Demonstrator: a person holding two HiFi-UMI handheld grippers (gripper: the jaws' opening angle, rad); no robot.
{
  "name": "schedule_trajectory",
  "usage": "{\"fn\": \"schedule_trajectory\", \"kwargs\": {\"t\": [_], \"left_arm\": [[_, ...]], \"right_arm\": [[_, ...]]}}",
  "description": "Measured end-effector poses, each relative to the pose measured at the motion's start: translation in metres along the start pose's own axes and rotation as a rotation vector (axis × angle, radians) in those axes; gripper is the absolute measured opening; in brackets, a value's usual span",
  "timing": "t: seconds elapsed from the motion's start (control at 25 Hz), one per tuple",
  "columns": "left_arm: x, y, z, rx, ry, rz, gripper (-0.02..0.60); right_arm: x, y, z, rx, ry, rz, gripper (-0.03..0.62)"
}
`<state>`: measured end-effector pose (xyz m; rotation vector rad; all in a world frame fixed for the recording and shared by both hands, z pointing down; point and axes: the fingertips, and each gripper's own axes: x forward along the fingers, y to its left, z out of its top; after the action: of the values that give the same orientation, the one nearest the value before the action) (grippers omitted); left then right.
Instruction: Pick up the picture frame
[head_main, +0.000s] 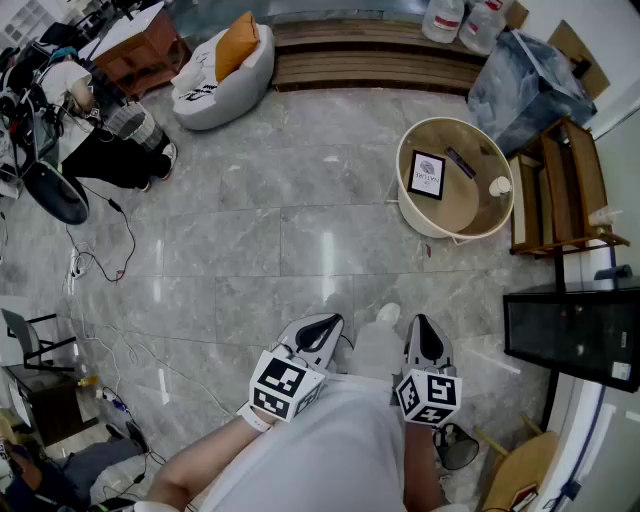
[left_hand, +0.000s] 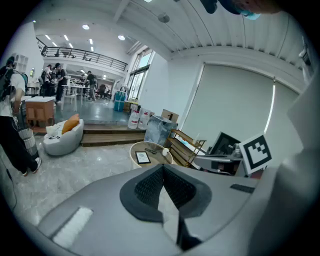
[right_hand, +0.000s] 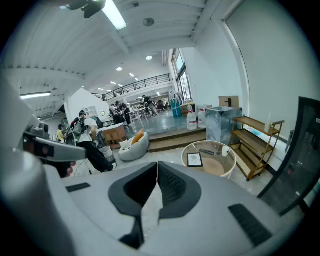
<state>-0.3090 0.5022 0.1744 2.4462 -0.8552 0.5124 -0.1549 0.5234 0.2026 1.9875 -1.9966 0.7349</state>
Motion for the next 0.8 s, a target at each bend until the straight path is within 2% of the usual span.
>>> {"fn": "schedule_trajectory", "kwargs": {"t": [0.16,0.28,0.44,0.56,0.8], "left_arm": [[-0.015,-0.003,-0.003,0.016,-0.057,0.004,0.004],[-0.021,-0.012,-0.004,0.01,-0.078,0.003,0.005],[-0.019,-0.032,-0.008,0.011,-0.073,-0.023,0.005],[-0.015,-0.041,-0.005,0.025,-0.071,-0.03,0.005],[-0.015,-0.039,-0.002,0.037,-0.07,-0.045,0.005]], "right_arm": [[-0.028,0.04,0.013,-0.06,-0.073,0.018,0.006],[-0.042,0.052,0.018,-0.088,-0.095,0.039,0.006],[-0.059,0.052,0.016,-0.091,-0.094,0.066,0.006],[-0.067,0.042,0.02,-0.048,-0.118,0.057,0.006],[-0.07,0.036,0.023,-0.06,-0.149,0.039,0.006]]}}
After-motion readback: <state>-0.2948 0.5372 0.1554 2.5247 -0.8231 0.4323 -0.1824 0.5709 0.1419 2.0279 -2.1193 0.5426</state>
